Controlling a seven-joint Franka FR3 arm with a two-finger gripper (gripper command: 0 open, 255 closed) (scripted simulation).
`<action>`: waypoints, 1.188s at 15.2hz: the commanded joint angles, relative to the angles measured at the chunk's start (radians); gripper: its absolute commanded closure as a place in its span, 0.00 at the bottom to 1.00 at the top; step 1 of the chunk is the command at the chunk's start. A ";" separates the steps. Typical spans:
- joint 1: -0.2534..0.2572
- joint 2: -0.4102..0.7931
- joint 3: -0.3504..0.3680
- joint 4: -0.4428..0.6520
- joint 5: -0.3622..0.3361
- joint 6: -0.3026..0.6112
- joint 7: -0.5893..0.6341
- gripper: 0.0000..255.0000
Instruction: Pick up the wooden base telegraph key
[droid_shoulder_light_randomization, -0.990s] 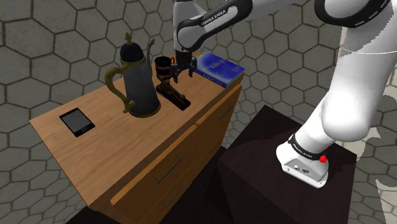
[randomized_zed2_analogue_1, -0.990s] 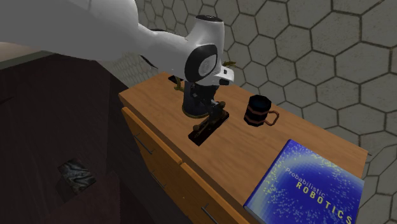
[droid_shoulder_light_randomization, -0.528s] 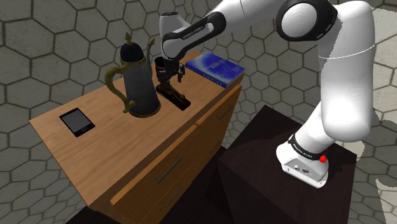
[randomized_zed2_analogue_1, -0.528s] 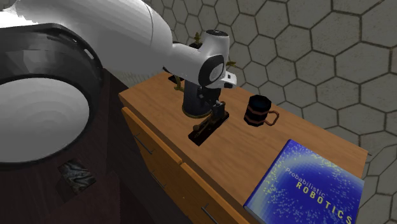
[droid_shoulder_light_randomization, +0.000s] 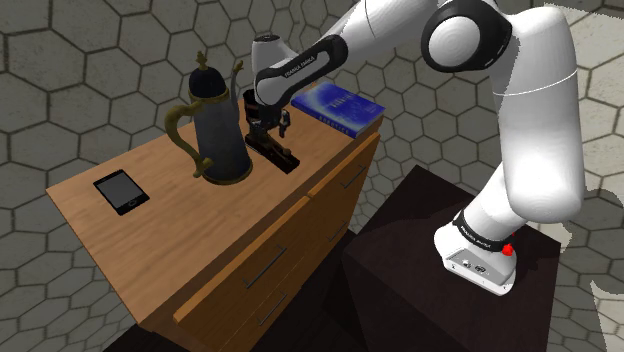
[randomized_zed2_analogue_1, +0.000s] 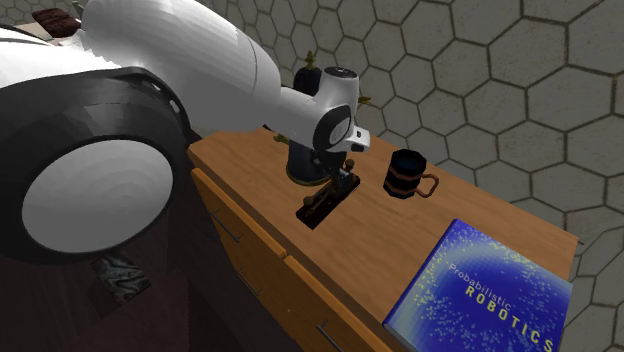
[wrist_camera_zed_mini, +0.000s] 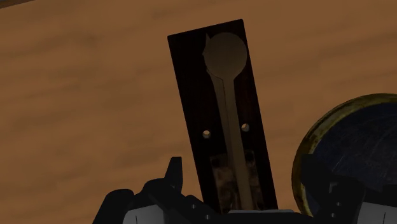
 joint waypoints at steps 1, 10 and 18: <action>0.000 0.004 0.000 0.002 0.000 0.002 0.000 1.00; 0.000 0.005 0.000 0.003 0.000 0.003 0.000 1.00; -0.002 -0.059 0.003 0.013 0.003 -0.071 0.000 1.00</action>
